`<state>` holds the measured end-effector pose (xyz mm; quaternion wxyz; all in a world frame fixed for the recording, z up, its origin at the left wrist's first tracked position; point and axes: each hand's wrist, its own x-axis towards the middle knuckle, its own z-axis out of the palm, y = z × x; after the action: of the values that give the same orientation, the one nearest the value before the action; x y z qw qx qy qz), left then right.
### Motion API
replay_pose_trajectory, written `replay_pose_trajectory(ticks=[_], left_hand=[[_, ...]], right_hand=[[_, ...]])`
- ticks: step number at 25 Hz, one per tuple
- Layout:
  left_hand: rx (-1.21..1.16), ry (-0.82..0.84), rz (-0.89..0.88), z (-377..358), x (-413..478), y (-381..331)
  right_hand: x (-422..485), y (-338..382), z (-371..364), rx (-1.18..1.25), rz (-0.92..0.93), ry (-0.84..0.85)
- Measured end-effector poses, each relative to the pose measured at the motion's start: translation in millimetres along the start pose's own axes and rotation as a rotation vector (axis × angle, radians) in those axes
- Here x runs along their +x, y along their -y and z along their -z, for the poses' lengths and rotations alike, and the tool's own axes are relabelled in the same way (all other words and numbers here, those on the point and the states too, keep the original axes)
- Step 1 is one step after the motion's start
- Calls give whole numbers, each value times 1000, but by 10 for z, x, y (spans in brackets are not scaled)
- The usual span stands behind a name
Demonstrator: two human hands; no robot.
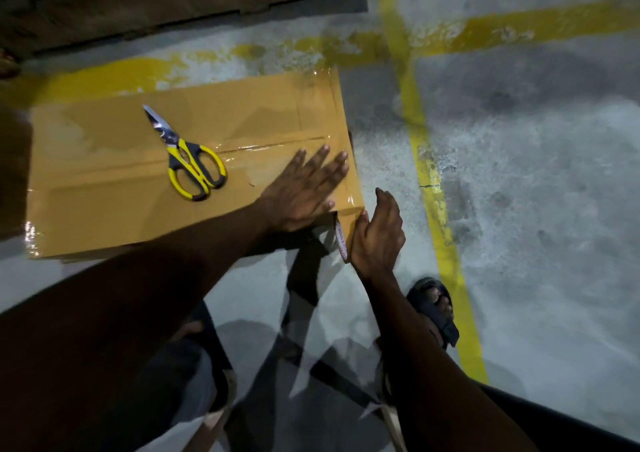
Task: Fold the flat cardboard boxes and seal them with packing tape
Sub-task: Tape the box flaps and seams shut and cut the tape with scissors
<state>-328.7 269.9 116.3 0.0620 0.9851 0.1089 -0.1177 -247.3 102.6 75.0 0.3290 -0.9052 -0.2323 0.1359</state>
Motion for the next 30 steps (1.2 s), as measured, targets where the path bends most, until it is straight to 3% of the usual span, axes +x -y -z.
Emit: replay_pose_trajectory(ticks=[4, 7, 10, 14, 17, 20, 23, 27, 30], left_hand=[[161, 52, -210, -190, -291, -98], [193, 33, -199, -173, -539, -136], [250, 30, -187, -309, -1053, -195], [109, 24, 109, -444, -1826, -40], [60, -14, 271, -454, -2185, 59], [65, -44, 405, -461, -2325, 187], [62, -42, 498, -527, -2415, 250], [26, -4, 563, -582, -2406, 163], [-9, -9, 544, -577, -2298, 97]], right_hand=[[-5, -54, 104, -218, 154, 96], [115, -144, 191, -439, 371, 158], [262, 85, 205, -494, 534, 149], [259, 833, -203, -392, 756, 193], [121, 1650, -750, -319, 881, 404], [-89, 2192, -1092, -452, 1022, 542], [-146, 2199, -1123, -623, 922, 514], [-90, 1945, -955, -568, 901, 401], [38, 1710, -708, -522, 739, 409]])
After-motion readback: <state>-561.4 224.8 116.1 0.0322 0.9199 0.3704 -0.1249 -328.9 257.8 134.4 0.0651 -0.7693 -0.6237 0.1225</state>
